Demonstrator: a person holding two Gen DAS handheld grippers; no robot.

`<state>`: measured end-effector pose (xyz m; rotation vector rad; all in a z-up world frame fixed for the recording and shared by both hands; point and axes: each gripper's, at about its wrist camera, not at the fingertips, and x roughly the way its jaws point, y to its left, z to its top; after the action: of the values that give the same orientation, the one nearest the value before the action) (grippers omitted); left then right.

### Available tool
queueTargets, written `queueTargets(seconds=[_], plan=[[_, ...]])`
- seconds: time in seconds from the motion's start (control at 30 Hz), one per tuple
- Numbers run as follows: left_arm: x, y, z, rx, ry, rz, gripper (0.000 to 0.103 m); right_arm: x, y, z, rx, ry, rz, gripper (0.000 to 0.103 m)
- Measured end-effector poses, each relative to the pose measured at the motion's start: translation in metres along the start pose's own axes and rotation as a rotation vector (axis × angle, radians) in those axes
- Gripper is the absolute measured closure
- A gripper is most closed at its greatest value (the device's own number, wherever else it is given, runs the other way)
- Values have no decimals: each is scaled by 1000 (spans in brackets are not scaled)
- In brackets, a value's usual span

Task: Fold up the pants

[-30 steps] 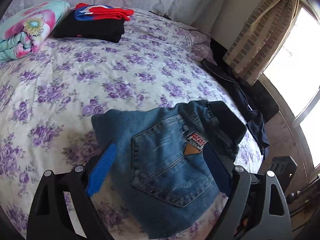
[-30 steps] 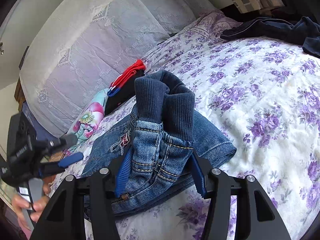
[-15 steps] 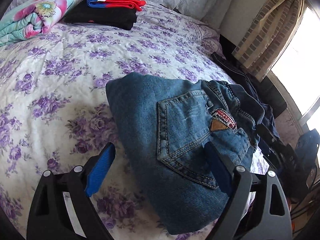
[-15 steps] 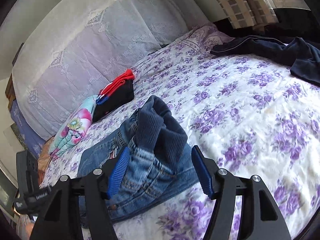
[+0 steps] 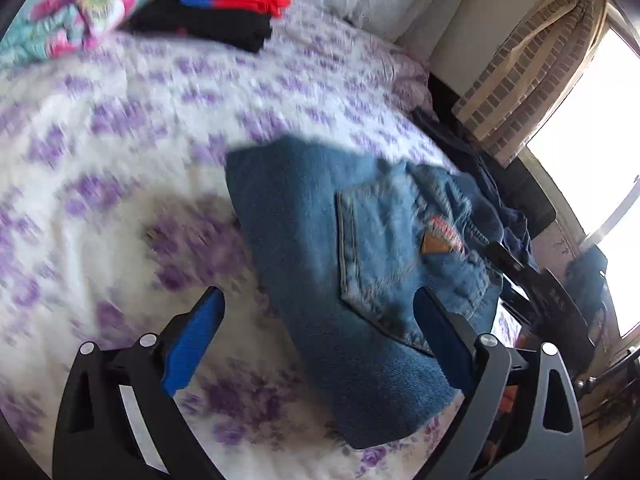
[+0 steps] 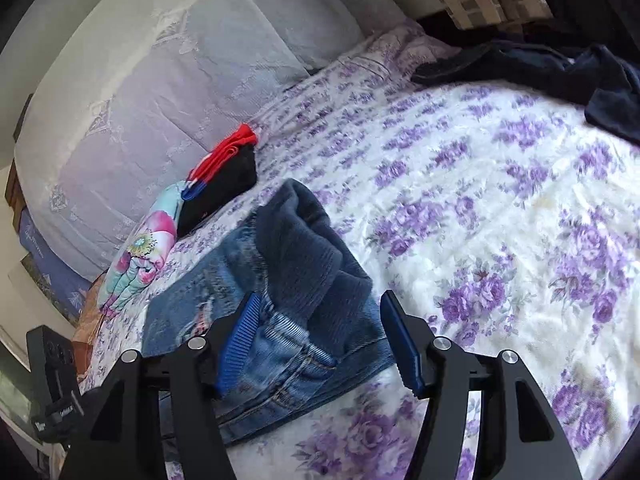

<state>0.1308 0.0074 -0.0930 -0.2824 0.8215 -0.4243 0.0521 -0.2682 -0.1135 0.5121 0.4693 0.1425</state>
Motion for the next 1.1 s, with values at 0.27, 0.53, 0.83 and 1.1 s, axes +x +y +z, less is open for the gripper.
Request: queueTargets(seconds=[0.27,0.53,0.83,1.1], plan=[[-12,15,71,61,-94,75,10,-16,101,-29,-306,52,317,47],[36,24,80,124,-54,278,13,15,112,-71,-413,225,312,78],[43,35,81,118,-51,370,14,4,106,-57,-411,262,359,79],[-5,-27,53,221,-98,149,16,37,89,51,-322,144,318,62]])
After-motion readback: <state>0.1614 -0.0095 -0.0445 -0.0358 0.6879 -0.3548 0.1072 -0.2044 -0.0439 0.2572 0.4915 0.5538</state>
